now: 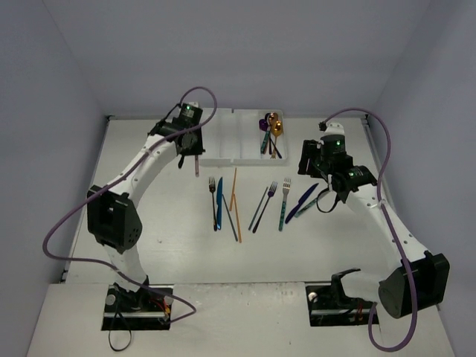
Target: Sort the eating utensils into containers
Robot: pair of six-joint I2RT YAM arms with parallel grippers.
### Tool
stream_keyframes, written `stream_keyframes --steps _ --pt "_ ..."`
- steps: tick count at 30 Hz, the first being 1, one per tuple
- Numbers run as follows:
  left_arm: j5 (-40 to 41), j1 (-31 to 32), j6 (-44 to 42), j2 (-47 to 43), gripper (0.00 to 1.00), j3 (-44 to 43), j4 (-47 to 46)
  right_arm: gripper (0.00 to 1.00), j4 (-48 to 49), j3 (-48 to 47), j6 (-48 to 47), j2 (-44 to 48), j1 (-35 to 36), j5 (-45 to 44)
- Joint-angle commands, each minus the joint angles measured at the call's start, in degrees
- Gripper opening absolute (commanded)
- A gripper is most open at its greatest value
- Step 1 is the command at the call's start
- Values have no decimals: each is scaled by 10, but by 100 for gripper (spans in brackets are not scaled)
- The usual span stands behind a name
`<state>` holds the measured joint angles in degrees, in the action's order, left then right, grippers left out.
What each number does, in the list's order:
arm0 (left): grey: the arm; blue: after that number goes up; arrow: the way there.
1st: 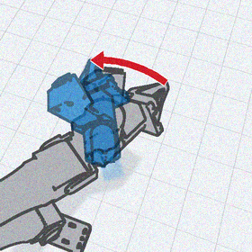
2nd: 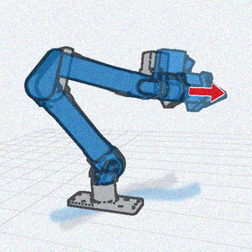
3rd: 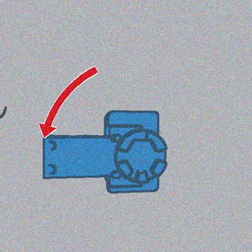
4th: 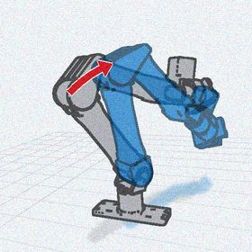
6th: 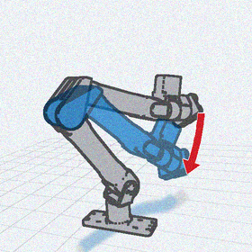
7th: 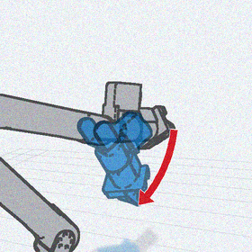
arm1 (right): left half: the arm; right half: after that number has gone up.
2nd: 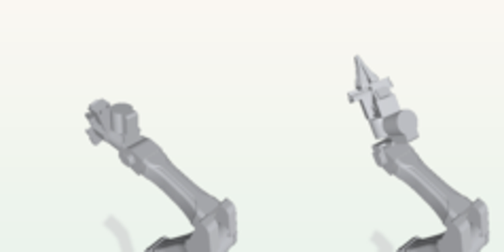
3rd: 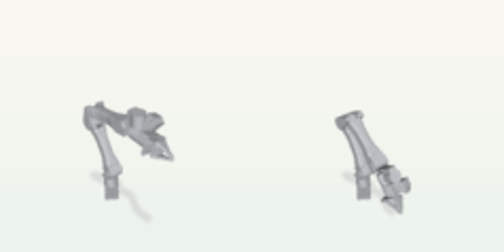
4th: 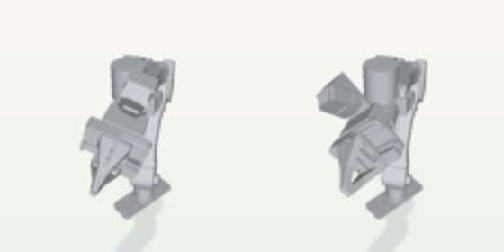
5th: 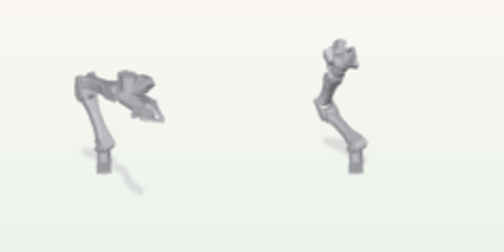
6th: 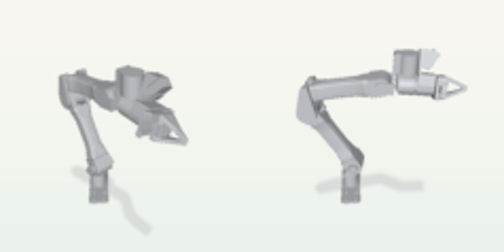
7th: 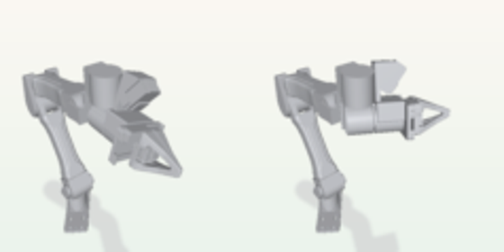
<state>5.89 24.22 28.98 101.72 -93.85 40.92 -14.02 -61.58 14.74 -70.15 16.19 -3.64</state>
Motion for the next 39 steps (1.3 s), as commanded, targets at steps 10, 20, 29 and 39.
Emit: stream_keyframes --steps 10,20,29,39 --pt "-34 -57 -121 295 0 -406 -2 58 17 34 43 22 2 31" --pt "-35 -58 -113 422 8 -558 -11 59 5 59 67 54 3 31" --pt "7 -42 -93 300 38 -424 -9 63 -11 47 56 61 3 31" --pt "19 18 37 45 54 -67 -11 63 -19 57 41 94 3 47"
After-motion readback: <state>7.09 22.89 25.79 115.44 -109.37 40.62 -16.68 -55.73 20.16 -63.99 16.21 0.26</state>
